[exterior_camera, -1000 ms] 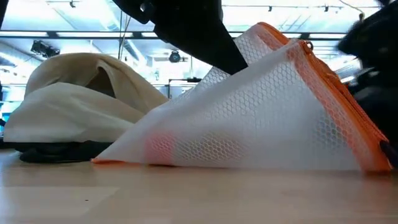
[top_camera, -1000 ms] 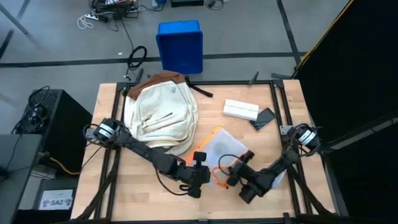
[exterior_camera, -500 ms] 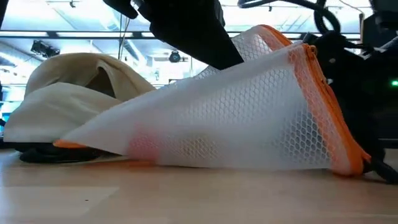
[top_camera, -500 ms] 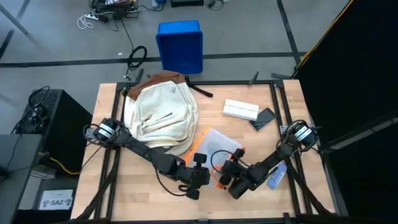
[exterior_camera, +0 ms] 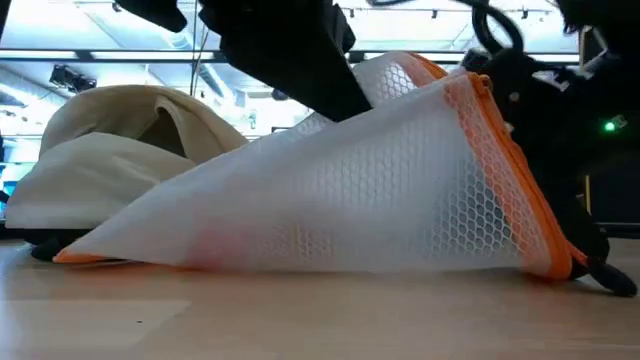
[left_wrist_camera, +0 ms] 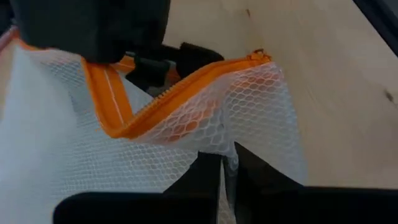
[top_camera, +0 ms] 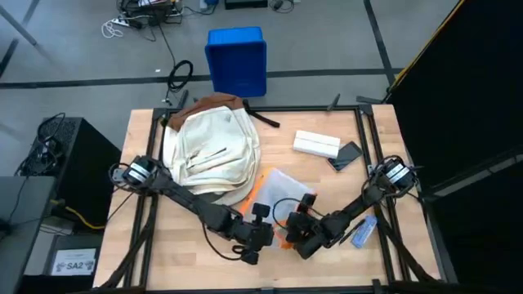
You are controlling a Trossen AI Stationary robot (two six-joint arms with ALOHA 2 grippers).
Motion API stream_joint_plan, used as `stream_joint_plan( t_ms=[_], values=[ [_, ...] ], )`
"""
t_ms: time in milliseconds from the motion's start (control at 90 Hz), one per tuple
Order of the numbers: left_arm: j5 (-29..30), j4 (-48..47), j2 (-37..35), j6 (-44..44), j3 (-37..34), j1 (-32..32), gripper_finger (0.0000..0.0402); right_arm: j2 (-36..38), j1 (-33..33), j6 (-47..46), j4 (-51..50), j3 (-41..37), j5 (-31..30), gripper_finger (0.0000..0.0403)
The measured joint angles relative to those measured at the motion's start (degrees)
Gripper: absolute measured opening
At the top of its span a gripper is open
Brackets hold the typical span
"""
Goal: Unpack backpack
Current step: Remove the black earphone from the zip bag
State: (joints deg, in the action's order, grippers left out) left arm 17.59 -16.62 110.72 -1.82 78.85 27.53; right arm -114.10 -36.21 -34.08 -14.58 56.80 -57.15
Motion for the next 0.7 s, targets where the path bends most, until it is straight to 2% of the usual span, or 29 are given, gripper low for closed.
stream_joint_plan(
  t_ms=[167,433,533,622,700],
  values=[
    [-0.3,-0.1,0.0,-0.1,0.0,0.0,0.0,-0.1,-0.5,7.9,-5.1,3.1,0.9,0.0118],
    [-3.2,-0.1,0.0,0.0,0.0,0.0,0.0,0.0,3.9,12.6,-7.3,4.2,8.8,0.0193],
    [-3.4,-0.5,0.0,0.0,0.0,0.0,0.0,0.0,5.9,13.7,-7.6,4.2,9.9,0.0214],
    [-3.9,-1.1,0.0,0.1,0.0,0.0,0.0,0.0,7.6,13.8,-7.6,4.1,9.9,0.022],
    [-4.0,-1.3,0.0,0.2,0.0,0.1,0.0,0.0,8.9,13.8,-7.4,4.1,10.4,0.0207]
  ],
)
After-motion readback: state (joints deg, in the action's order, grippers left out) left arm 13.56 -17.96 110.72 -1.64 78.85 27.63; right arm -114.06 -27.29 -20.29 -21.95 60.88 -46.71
